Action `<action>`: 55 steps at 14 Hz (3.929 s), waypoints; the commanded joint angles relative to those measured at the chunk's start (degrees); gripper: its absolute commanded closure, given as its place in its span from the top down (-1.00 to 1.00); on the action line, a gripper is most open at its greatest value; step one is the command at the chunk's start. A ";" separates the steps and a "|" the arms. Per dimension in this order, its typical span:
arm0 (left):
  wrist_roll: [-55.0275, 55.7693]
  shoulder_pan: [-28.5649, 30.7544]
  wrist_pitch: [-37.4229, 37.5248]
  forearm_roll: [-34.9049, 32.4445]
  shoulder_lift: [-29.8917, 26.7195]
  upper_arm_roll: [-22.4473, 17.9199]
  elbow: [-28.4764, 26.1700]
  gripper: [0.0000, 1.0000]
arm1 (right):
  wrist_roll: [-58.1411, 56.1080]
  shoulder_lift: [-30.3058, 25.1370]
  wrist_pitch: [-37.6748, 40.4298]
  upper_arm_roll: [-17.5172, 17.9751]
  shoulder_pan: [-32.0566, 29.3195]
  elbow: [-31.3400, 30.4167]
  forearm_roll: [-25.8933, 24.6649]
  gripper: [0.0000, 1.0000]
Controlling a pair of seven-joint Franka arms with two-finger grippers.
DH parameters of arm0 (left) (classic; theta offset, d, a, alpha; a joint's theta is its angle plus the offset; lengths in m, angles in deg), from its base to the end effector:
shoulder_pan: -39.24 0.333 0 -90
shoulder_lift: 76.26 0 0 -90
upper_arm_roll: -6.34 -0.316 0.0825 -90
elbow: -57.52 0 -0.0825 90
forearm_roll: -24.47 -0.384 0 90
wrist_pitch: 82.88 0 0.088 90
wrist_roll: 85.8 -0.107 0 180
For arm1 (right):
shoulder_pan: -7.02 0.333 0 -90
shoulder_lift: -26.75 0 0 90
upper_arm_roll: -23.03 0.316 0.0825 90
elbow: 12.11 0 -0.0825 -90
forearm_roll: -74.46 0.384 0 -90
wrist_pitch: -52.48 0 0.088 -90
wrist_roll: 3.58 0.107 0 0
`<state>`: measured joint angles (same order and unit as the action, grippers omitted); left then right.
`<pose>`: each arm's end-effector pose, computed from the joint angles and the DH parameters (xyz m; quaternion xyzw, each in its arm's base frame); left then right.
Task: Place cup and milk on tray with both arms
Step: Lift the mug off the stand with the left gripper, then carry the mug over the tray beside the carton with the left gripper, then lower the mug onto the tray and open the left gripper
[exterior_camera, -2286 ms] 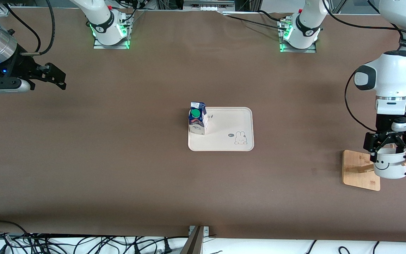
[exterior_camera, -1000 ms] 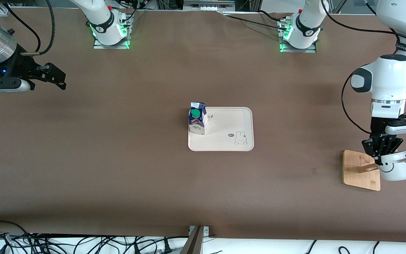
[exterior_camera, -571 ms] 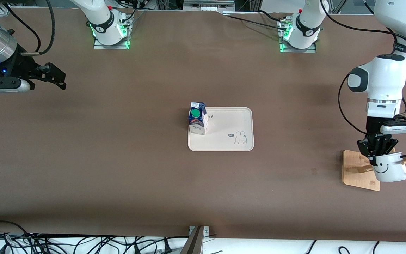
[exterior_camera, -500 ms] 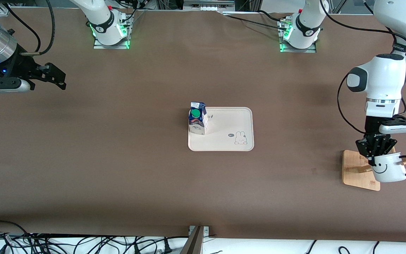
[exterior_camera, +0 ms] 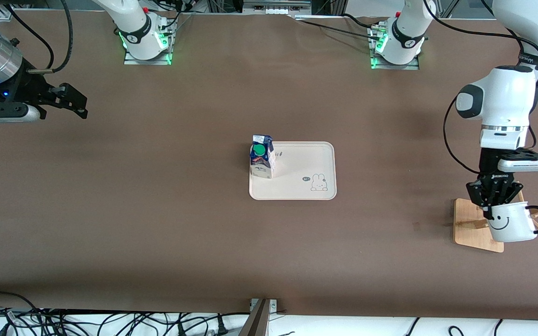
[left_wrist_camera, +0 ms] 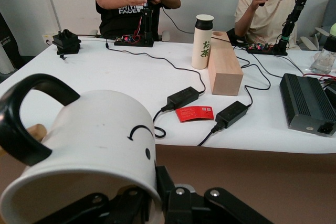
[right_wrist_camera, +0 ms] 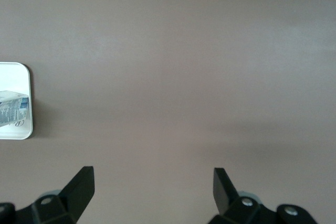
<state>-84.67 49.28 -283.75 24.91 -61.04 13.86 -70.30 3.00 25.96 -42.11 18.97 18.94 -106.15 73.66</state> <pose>0.5959 0.0314 0.3778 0.8737 0.0420 0.4845 0.0086 0.5517 0.0745 0.6058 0.9998 0.0116 0.0124 0.0050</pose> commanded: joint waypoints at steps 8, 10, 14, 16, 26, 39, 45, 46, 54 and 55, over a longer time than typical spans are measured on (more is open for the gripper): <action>2.57 -5.98 27.25 -1.06 -6.60 4.16 0.65 -1.00 | 0.10 0.52 1.07 0.46 -0.41 1.31 -0.08 1.00; 0.03 -6.78 32.89 -1.15 -6.78 5.04 1.26 -1.00 | 0.10 0.52 1.07 0.46 -0.41 1.31 -0.08 1.00; -2.01 -7.49 52.29 -1.06 -6.78 9.16 4.15 -1.00 | 0.10 0.52 1.07 0.46 -0.41 1.40 -0.16 1.00; -1.66 -7.49 60.39 -0.97 -6.78 9.61 6.87 -1.00 | 0.10 0.52 0.81 0.46 -0.41 1.40 -0.16 1.00; 0.35 -12.84 91.01 -0.62 -5.47 9.53 21.56 -1.00 | 0.19 0.61 0.90 0.46 -0.41 1.31 -0.08 1.00; 21.02 -32.45 96.64 -0.80 13.69 8.82 37.12 -1.00 | 0.10 0.61 1.16 0.46 -0.41 1.31 -0.16 1.00; 21.02 -33.24 92.51 0.08 19.41 8.82 37.21 -1.00 | 0.19 0.61 1.16 0.46 -0.32 1.31 -0.16 1.00; 21.02 -33.24 91.63 0.08 19.93 8.82 37.21 -1.00 | 0.19 0.61 1.16 0.46 -0.32 1.31 -0.16 1.00; 20.14 -33.33 85.30 0.00 23.81 8.65 39.93 -1.00 | 0.19 0.61 1.25 0.46 -0.32 1.31 -0.08 1.00; 20.14 -33.33 85.30 0.00 24.24 8.56 40.02 -1.00 | 0.19 0.61 1.25 0.46 -0.32 1.31 -0.08 1.00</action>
<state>-64.00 16.85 -198.77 24.65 -38.26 23.15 -32.46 3.00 26.18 -42.04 18.99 18.94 -106.09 73.66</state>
